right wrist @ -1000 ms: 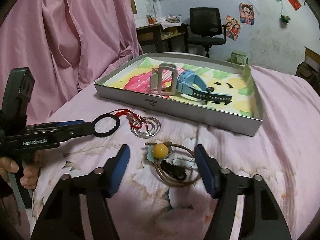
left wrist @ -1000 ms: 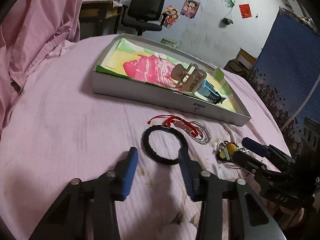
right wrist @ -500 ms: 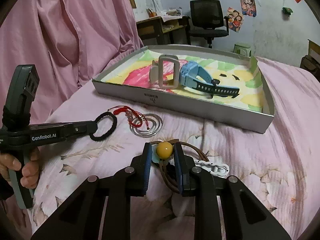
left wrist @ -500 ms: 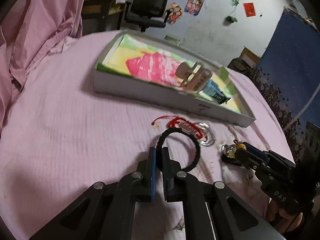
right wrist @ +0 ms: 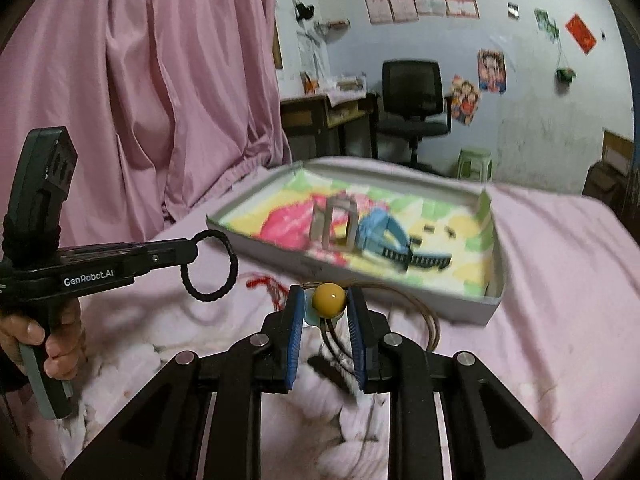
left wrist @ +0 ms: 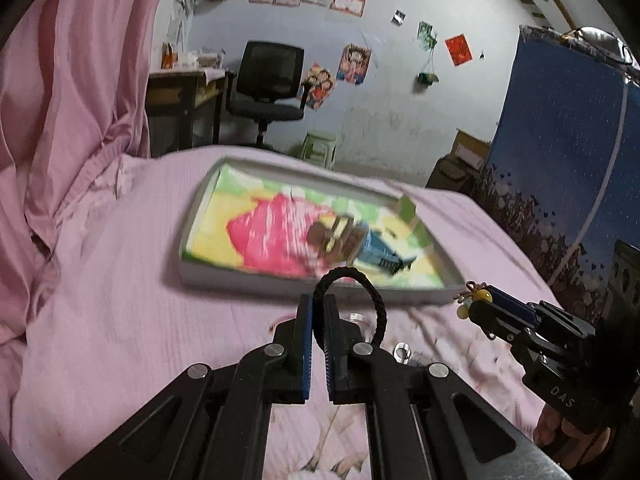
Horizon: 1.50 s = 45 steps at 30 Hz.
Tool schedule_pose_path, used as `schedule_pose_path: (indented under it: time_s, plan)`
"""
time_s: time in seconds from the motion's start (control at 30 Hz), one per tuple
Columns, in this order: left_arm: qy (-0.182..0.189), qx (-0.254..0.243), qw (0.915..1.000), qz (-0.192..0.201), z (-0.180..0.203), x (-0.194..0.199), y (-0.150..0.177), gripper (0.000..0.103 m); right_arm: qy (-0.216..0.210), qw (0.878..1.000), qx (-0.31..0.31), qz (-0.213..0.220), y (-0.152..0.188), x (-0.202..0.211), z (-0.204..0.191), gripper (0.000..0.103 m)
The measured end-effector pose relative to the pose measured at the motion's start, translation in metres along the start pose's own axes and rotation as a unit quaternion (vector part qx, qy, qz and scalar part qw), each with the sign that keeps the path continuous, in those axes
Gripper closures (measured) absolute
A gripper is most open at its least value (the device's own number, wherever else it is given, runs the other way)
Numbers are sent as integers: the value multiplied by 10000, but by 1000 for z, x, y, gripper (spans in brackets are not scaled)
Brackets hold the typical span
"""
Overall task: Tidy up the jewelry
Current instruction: 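Lower the hair tie and keychain into the tray and open both tools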
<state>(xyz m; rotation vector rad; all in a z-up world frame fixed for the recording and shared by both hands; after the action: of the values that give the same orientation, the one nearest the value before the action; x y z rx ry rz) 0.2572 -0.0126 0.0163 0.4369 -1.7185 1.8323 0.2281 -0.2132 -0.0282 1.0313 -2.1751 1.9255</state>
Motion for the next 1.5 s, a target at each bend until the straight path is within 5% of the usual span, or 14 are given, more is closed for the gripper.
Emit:
schedule_pose_path:
  time_s: [0.57, 0.97, 1.5]
  plan:
    - [-436, -325, 9949, 847, 4, -10, -81, 98, 142, 9968, 347, 701, -84, -3, 13, 84]
    - [-466, -225, 9967, 622, -4, -81, -76, 98, 260, 9966, 514, 594, -100, -60, 40, 84]
    - [-481, -80, 9983, 327, -13, -124, -67, 98, 544, 9982, 190, 139, -78, -100, 76, 84]
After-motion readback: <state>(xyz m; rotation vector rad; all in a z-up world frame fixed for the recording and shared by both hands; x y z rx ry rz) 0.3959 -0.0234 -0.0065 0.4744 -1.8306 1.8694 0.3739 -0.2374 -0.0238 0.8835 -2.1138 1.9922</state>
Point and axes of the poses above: each gripper's, at about its wrist camera, not at the fingertips, and x roughly against the way its jaws point, z to its right, y to its underside, the point moved 4 cm from there along -x, roughly the way its jaws point, and after that the axes turned 9 degrees about -y, right-handed, at the moved point
